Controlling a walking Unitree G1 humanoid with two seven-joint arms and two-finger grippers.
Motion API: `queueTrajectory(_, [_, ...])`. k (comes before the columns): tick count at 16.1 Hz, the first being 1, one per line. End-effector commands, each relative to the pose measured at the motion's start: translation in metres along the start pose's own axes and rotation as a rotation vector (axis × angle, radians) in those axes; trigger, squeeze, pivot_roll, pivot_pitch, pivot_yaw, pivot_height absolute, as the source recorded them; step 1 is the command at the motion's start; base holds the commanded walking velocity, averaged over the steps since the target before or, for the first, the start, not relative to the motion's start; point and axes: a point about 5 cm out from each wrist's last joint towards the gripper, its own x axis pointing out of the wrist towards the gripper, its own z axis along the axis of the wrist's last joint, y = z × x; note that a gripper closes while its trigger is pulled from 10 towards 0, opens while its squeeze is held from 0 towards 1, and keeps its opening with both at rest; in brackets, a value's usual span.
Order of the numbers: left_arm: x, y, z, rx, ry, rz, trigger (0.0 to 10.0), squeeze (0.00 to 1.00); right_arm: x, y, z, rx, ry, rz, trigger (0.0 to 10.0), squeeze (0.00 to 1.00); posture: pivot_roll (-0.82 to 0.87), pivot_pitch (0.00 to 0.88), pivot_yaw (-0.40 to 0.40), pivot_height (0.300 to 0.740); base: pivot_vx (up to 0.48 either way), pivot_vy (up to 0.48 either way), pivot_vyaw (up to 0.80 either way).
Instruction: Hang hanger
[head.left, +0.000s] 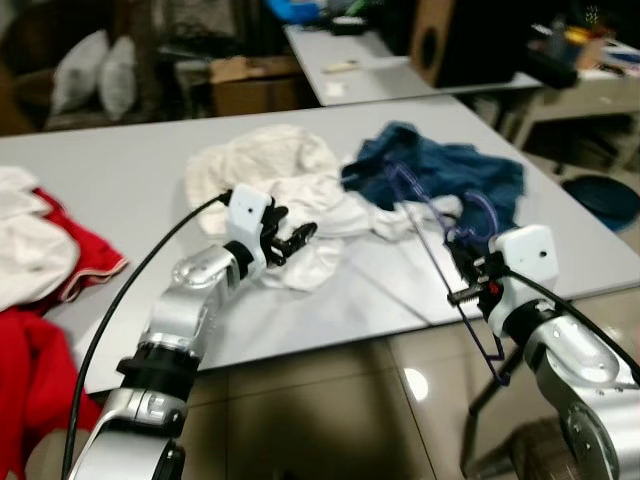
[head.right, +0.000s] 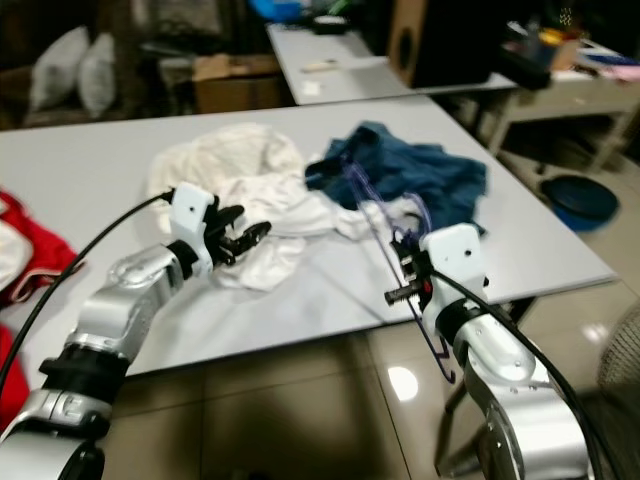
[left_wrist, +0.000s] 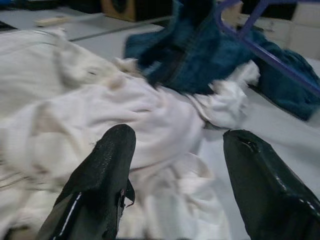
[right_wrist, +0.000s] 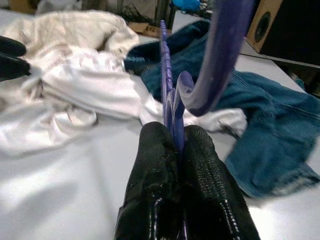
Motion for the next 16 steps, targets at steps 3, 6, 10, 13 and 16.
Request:
queueTrajectory(3, [0.008, 0.016, -0.011, 0.120, 0.085, 0.161, 10.0, 0.00, 0.004, -0.003, 0.003, -0.038, -0.004, 0.017, 10.0, 0.00, -0.06, 0.000, 0.078, 0.740, 0.000, 0.000, 0.00])
queueTrajectory(6, [0.010, 0.023, -0.011, 0.172, 0.094, 0.219, 10.0, 0.00, 0.004, 0.005, 0.006, -0.035, -0.019, 0.066, 10.0, 0.00, -0.05, 0.000, 0.074, 0.740, 0.000, 0.000, 0.00])
queueTrajectory(10, [0.015, 0.024, -0.021, 0.106, 0.117, 0.251, 0.0, 0.00, 0.004, 0.014, 0.003, -0.044, -0.012, 0.113, 10.0, 0.00, -0.05, 0.000, 0.072, 0.740, 0.000, 0.000, 0.00])
queueTrajectory(13, [0.018, 0.020, -0.023, 0.015, 0.094, 0.217, 0.0, 0.00, 0.004, 0.011, 0.003, -0.049, -0.010, 0.109, 10.0, 0.00, -0.05, 0.000, 0.074, 0.740, 0.000, 0.000, 0.00])
queueTrajectory(16, [0.021, 0.019, -0.022, -0.003, 0.086, 0.209, 0.0, 0.00, 0.003, 0.009, 0.002, -0.050, -0.004, 0.089, 10.0, 0.00, -0.05, 0.000, 0.074, 0.740, 0.000, 0.000, 0.00])
